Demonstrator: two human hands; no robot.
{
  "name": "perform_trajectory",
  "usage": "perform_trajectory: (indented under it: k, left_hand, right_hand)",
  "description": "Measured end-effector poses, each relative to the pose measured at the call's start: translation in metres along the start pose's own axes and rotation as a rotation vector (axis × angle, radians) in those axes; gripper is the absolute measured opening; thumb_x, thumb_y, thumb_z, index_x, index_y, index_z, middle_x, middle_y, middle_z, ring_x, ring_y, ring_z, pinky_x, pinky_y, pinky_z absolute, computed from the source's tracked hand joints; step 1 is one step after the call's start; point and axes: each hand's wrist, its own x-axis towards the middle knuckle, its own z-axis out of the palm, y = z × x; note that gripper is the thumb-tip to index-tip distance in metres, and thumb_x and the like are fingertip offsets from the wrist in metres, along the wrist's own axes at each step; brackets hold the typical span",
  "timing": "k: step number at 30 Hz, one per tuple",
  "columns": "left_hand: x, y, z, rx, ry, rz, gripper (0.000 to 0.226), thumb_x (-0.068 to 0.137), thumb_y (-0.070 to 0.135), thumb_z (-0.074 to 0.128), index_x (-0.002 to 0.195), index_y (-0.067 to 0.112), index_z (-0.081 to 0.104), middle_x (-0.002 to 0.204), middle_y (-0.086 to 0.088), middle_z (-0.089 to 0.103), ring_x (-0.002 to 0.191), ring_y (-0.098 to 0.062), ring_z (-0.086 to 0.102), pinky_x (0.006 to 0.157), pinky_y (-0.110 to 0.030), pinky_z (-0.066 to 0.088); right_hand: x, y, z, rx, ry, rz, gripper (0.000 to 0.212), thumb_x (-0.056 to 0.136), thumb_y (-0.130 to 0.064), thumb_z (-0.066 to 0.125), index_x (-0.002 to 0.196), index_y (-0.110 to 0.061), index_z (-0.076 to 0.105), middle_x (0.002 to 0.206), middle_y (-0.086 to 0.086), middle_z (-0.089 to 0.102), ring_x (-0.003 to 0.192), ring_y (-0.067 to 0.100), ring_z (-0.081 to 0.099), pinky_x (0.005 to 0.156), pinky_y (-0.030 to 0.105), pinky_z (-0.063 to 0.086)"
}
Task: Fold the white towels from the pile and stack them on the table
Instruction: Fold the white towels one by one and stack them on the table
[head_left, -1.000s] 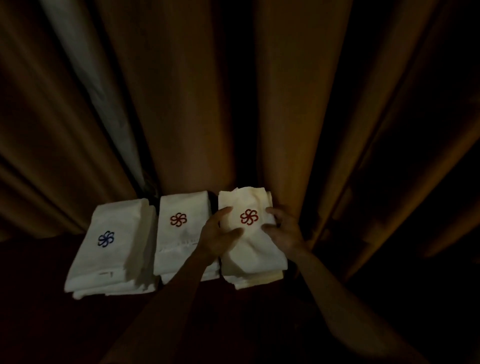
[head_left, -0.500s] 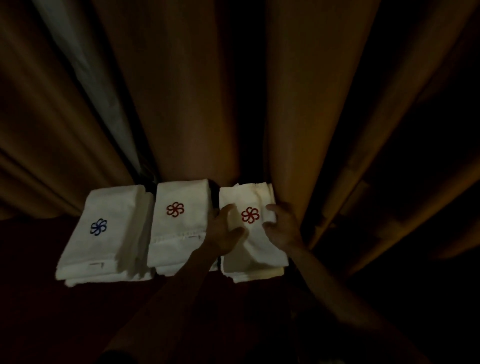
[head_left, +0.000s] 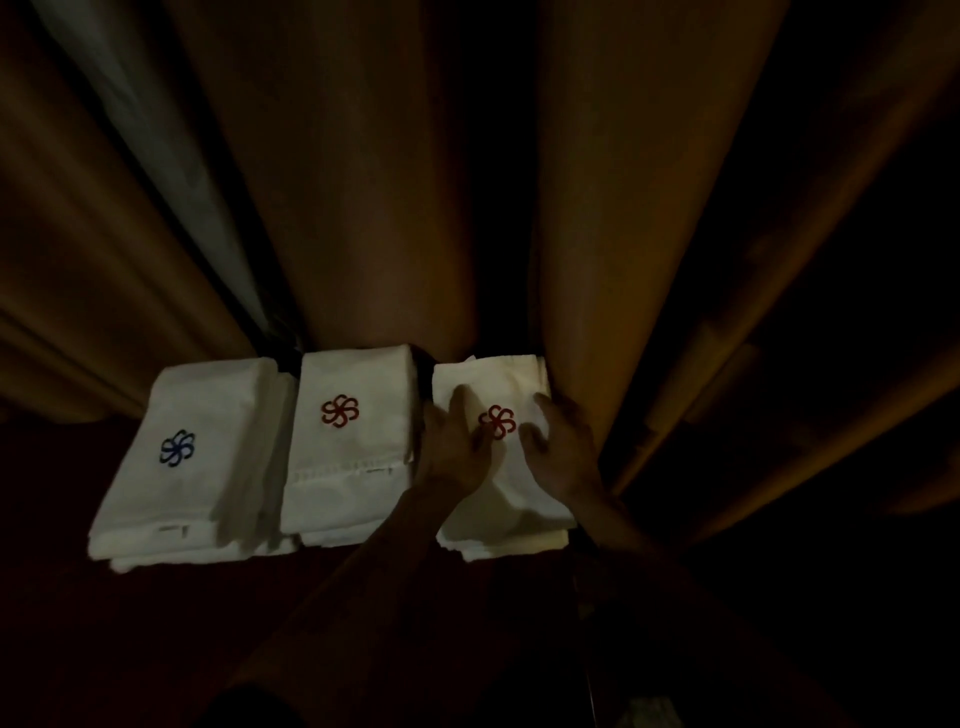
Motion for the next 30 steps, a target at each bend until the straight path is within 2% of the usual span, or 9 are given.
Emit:
perform_trajectory:
  k: [2, 4, 12, 17, 21, 24, 27, 30]
  left_hand:
    - [0.004, 0.002, 0.000, 0.037, 0.039, 0.017, 0.070, 0.098, 0.048, 0.051, 0.157, 0.021, 0.023, 0.156, -0.021, 0.020, 0.143, -0.038, 0.026, 0.115, -0.049, 0.028]
    - [0.007, 0.004, -0.001, 0.043, 0.069, 0.011, 0.071, 0.097, 0.048, 0.054, 0.155, 0.020, 0.025, 0.155, -0.019, 0.021, 0.143, -0.038, 0.024, 0.115, -0.047, 0.028]
    - [0.021, 0.003, -0.012, -0.040, 0.147, 0.112, 0.077, 0.097, 0.049, 0.055, 0.157, 0.013, 0.024, 0.164, -0.015, -0.001, 0.152, -0.029, 0.003, 0.121, -0.034, 0.010]
    - [0.031, 0.001, -0.011, -0.075, 0.149, 0.099, 0.078, 0.095, 0.053, 0.057, 0.156, 0.015, 0.026, 0.164, -0.014, 0.004, 0.152, -0.030, 0.006, 0.122, -0.042, 0.016]
    - [0.026, 0.001, -0.007, 0.153, 0.008, 0.036, 0.073, 0.100, 0.050, 0.046, 0.158, 0.019, 0.016, 0.159, -0.021, 0.009, 0.147, -0.040, 0.013, 0.117, -0.051, 0.022]
    - [0.023, 0.002, -0.003, 0.259, 0.081, 0.111, 0.071, 0.101, 0.047, 0.041, 0.159, 0.017, 0.014, 0.163, -0.023, 0.001, 0.151, -0.040, 0.002, 0.121, -0.056, 0.015]
    - [0.021, -0.001, 0.002, 0.345, 0.141, 0.254, 0.070, 0.099, 0.047, 0.033, 0.157, 0.011, 0.022, 0.164, -0.019, 0.010, 0.153, -0.033, 0.003, 0.122, -0.056, 0.010]
    - [0.015, -0.011, 0.012, 0.315, 0.037, 0.290, 0.078, 0.095, 0.057, 0.013, 0.157, 0.011, 0.020, 0.166, -0.014, 0.009, 0.154, -0.029, 0.001, 0.120, -0.060, 0.014]
  right_hand:
    - [0.004, -0.003, 0.000, -0.007, 0.005, 0.013, 0.054, 0.101, -0.031, 0.055, 0.150, -0.017, 0.041, 0.150, 0.013, 0.040, 0.136, 0.027, 0.041, 0.108, 0.032, 0.036]
    - [0.007, -0.005, -0.001, -0.010, 0.019, -0.014, 0.055, 0.101, -0.030, 0.055, 0.152, -0.016, 0.039, 0.152, 0.014, 0.039, 0.139, 0.027, 0.037, 0.111, 0.033, 0.034]
    - [0.013, -0.012, -0.012, 0.045, 0.049, -0.106, 0.056, 0.100, -0.027, 0.057, 0.152, -0.015, 0.039, 0.145, 0.016, 0.047, 0.136, 0.030, 0.041, 0.114, 0.040, 0.036]
    - [0.027, -0.012, -0.011, -0.001, 0.044, -0.083, 0.055, 0.100, -0.030, 0.056, 0.151, -0.017, 0.040, 0.145, 0.015, 0.048, 0.135, 0.029, 0.041, 0.114, 0.042, 0.035]
    - [0.024, -0.004, 0.000, -0.171, -0.079, -0.009, 0.055, 0.104, -0.036, 0.047, 0.154, -0.019, 0.034, 0.153, 0.016, 0.037, 0.140, 0.030, 0.031, 0.115, 0.040, 0.031]
    - [0.021, -0.003, 0.000, -0.204, -0.025, -0.044, 0.056, 0.103, -0.041, 0.047, 0.153, -0.019, 0.034, 0.153, 0.016, 0.032, 0.137, 0.031, 0.034, 0.112, 0.043, 0.035]
    - [0.019, 0.001, 0.000, -0.281, 0.048, -0.180, 0.059, 0.100, -0.045, 0.046, 0.149, -0.013, 0.042, 0.153, 0.014, 0.036, 0.134, 0.031, 0.041, 0.109, 0.045, 0.040]
    - [0.011, 0.005, 0.000, -0.345, -0.112, -0.112, 0.063, 0.103, -0.051, 0.039, 0.157, -0.020, 0.027, 0.163, 0.005, 0.021, 0.145, 0.027, 0.027, 0.117, 0.042, 0.031]
